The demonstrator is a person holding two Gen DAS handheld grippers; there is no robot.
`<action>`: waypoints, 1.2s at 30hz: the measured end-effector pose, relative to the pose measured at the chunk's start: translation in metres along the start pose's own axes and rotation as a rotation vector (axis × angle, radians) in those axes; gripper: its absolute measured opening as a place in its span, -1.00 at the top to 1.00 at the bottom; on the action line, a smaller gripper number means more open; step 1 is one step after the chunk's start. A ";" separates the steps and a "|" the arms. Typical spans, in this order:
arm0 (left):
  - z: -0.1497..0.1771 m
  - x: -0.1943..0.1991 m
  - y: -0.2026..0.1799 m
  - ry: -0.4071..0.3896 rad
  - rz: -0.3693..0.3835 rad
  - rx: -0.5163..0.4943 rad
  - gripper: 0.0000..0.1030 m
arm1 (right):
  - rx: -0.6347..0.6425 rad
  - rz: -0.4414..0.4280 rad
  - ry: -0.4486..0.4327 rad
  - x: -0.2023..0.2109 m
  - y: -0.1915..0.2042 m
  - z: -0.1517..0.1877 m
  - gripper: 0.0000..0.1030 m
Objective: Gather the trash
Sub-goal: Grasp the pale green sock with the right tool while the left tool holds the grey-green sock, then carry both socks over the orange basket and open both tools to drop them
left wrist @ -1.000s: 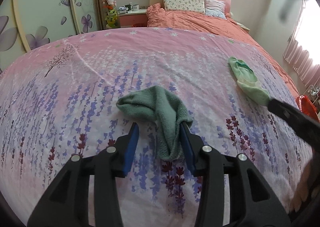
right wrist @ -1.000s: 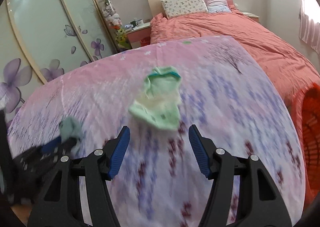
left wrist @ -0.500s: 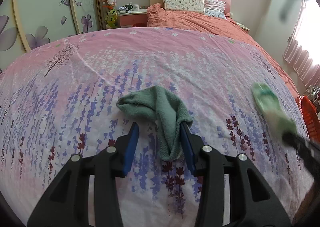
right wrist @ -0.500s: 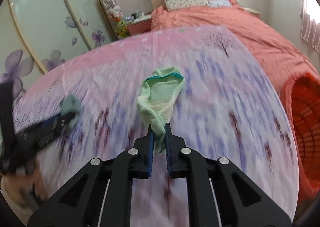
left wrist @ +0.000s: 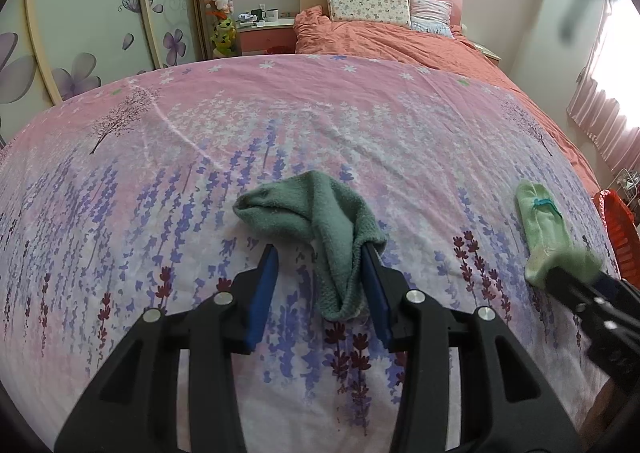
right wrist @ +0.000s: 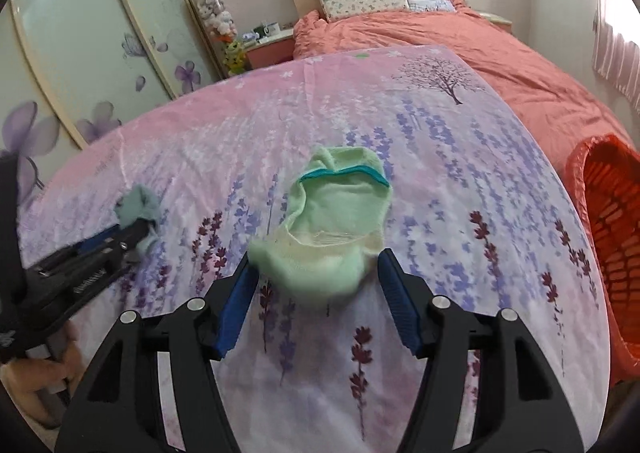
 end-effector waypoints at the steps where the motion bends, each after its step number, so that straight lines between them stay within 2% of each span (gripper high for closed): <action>1: 0.000 0.000 0.000 0.000 0.000 0.000 0.16 | 0.006 -0.004 -0.003 0.001 0.001 0.000 0.20; 2: 0.000 0.000 0.000 0.000 0.000 0.000 0.16 | 0.011 -0.005 0.000 0.001 -0.001 0.001 0.58; 3: 0.000 0.000 0.000 0.000 0.000 0.000 0.16 | 0.010 -0.001 0.002 0.001 -0.004 0.002 0.70; 5: 0.000 0.000 0.000 0.000 0.000 0.000 0.16 | -0.010 -0.015 -0.001 0.003 -0.011 0.003 0.77; 17: 0.002 0.000 0.001 0.000 0.009 0.006 0.17 | -0.075 -0.106 0.002 0.004 -0.022 0.007 0.78; 29: 0.002 0.001 0.004 0.000 0.013 0.008 0.17 | -0.076 -0.113 0.002 0.004 -0.025 0.008 0.77; 31: 0.002 0.001 0.004 -0.003 0.024 0.009 0.22 | -0.070 -0.101 0.002 0.004 -0.024 0.008 0.77; 33: 0.003 0.003 0.003 -0.010 0.088 -0.002 0.68 | -0.049 -0.075 0.000 0.005 -0.020 0.007 0.77; 36: 0.005 0.007 0.002 -0.019 0.084 -0.017 0.73 | -0.037 -0.093 -0.028 0.016 -0.017 0.007 0.79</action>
Point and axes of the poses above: each gripper's, at about its wrist camera, not at the fingertips, and x roughly against the way its jaws point, y to its left, z to its underside, the point moved 6 cm from there along -x, roughly the way its jaws point, and after that the axes turned 14 degrees about y, right-handed, at the moved point
